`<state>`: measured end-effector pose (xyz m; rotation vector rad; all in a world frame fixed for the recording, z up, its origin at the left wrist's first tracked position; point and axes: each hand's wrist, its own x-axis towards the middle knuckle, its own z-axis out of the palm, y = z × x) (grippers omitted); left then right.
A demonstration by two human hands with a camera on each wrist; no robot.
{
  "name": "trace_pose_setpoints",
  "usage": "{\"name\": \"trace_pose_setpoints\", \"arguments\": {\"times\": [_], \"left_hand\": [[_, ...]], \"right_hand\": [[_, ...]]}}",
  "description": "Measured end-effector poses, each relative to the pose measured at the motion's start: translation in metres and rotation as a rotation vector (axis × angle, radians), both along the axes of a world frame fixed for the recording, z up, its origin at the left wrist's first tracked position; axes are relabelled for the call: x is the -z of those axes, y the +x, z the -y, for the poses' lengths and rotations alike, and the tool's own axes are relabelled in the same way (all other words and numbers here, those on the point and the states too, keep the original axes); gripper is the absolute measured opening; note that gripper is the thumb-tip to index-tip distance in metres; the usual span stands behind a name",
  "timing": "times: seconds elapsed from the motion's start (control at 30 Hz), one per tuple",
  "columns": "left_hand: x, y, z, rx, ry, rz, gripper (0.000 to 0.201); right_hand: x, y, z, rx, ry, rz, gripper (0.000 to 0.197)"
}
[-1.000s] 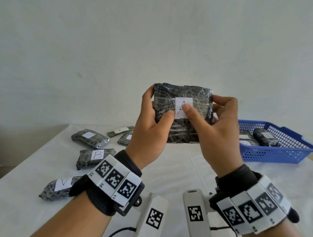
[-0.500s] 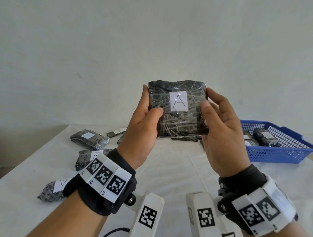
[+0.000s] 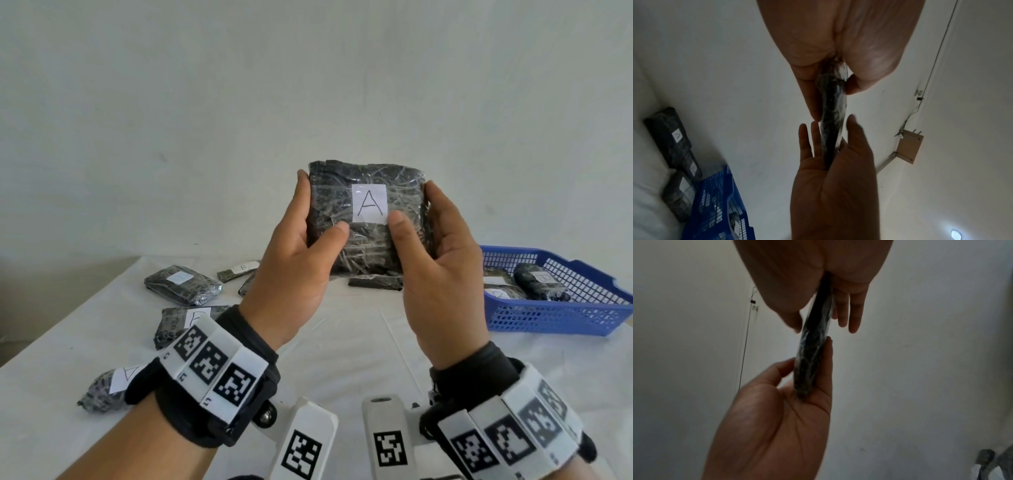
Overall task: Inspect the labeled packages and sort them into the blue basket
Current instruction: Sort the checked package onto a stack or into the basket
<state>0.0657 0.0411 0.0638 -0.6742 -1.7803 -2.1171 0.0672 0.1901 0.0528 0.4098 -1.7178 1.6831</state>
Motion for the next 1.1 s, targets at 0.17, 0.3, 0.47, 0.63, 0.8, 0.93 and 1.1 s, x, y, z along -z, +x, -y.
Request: {"name": "trace_pose_setpoints", "arguments": {"times": [0.17, 0.3, 0.47, 0.63, 0.8, 0.93, 1.1], "left_hand": [[0.002, -0.005, 0.002, 0.01, 0.022, 0.005, 0.086], [0.003, -0.004, 0.006, 0.036, 0.009, 0.015, 0.089], [0.005, -0.005, 0.011, 0.079, 0.032, 0.057, 0.081], [0.004, -0.006, 0.014, 0.122, 0.09, 0.105, 0.069], [0.002, -0.008, 0.016, 0.083, 0.057, 0.113, 0.076], [0.005, -0.009, 0.015, 0.1, 0.023, 0.142, 0.08], [0.003, -0.004, 0.013, 0.123, -0.008, 0.135, 0.098]], "right_hand": [[-0.001, 0.003, 0.003, 0.049, 0.128, -0.005, 0.079], [0.004, -0.003, -0.001, 0.006, 0.152, 0.019, 0.086], [0.004, -0.008, -0.008, -0.12, 0.029, 0.052, 0.081], [-0.001, -0.006, -0.014, -0.301, -0.186, 0.124, 0.051], [0.002, -0.008, -0.019, -0.276, -0.074, 0.155, 0.068], [0.002, -0.006, -0.015, -0.149, 0.119, 0.108, 0.072], [0.002, -0.002, -0.012, -0.124, 0.197, 0.099, 0.108]]}}
